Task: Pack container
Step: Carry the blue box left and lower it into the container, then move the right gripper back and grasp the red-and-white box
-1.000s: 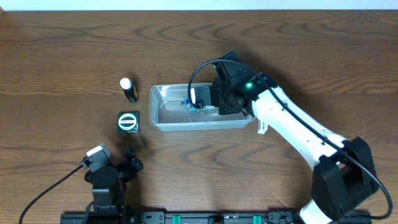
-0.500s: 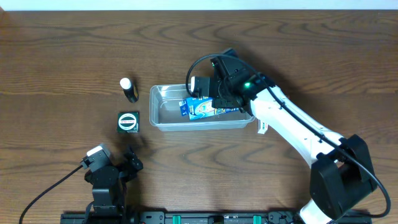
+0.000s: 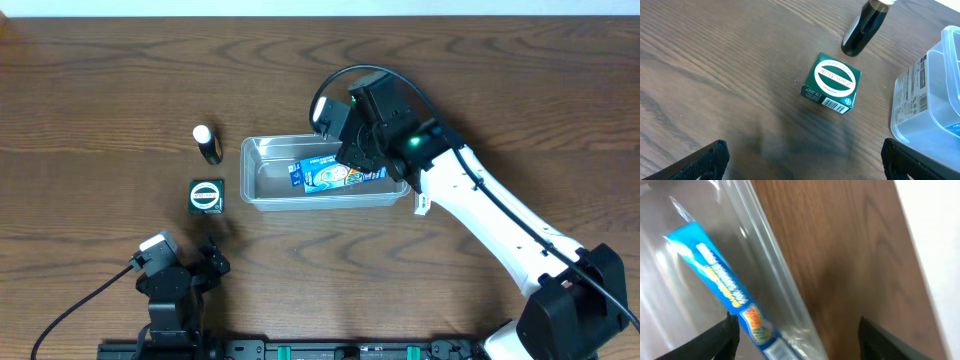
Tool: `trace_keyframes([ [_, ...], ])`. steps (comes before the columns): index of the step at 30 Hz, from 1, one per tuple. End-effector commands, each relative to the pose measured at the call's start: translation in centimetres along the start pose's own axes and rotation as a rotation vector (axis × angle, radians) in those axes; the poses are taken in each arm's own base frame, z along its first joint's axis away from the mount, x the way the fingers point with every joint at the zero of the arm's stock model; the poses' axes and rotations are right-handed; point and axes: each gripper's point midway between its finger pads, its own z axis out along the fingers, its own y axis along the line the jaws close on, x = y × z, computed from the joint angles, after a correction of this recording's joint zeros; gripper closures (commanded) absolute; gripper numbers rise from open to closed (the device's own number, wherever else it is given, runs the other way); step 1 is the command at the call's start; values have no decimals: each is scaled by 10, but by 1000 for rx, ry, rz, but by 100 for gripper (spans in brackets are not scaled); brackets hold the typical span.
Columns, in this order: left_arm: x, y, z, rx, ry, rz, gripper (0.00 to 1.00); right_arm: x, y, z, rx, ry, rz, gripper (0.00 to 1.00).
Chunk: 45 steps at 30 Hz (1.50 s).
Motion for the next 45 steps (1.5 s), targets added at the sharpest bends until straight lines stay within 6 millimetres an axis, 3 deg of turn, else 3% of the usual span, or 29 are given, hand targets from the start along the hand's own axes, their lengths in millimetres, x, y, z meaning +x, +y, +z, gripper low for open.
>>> trace_keyframes([
  [1, 2, 3, 2, -10, -3, -5, 2, -17, 20, -9, -113, -77, 47, 25],
  [4, 2, 3, 2, -10, -3, -5, 2, -14, 34, -10, -150, -56, 28, 27],
  [6, 2, 3, 2, -10, -3, -5, 2, -14, 39, -10, -163, -48, 39, 35],
  [10, 2, 3, 2, -10, -3, -5, 2, -20, 50, -11, -197, -58, 96, 64],
  [15, 2, 3, 2, -10, -3, -5, 2, -24, 62, -10, -241, -63, 109, 69],
  [17, 2, 3, 2, -10, -3, -5, 2, -19, 53, -7, -193, -39, 117, 79],
  [21, 2, 3, 2, -10, -3, -5, 2, -1, 11, -7, 1, 33, 327, 76],
  [23, 2, 3, 2, -10, -3, -5, 2, 7, -7, -14, 58, 35, 449, 68],
  [25, 2, 3, 2, -10, -3, -5, 2, 15, -26, -26, 95, 16, 584, 66],
  [28, 2, 3, 2, -10, -3, -5, 2, 32, -55, -52, 157, -13, 801, 55],
  [31, 2, 3, 2, -10, -3, -5, 2, 64, -75, -73, 212, 6, 1021, 49],
  [32, 2, 3, 2, -10, -3, -5, 2, 78, -78, -77, 224, 36, 1080, 46],
  [34, 2, 3, 2, -10, -3, -5, 2, 109, -77, -78, 236, 125, 1166, 30],
  [38, 2, 3, 2, -10, -3, -5, 2, 159, -61, -67, 221, 310, 1261, 26],
  [45, 2, 3, 2, -10, -3, -5, 2, 208, -43, -40, 223, 480, 1343, 22],
])
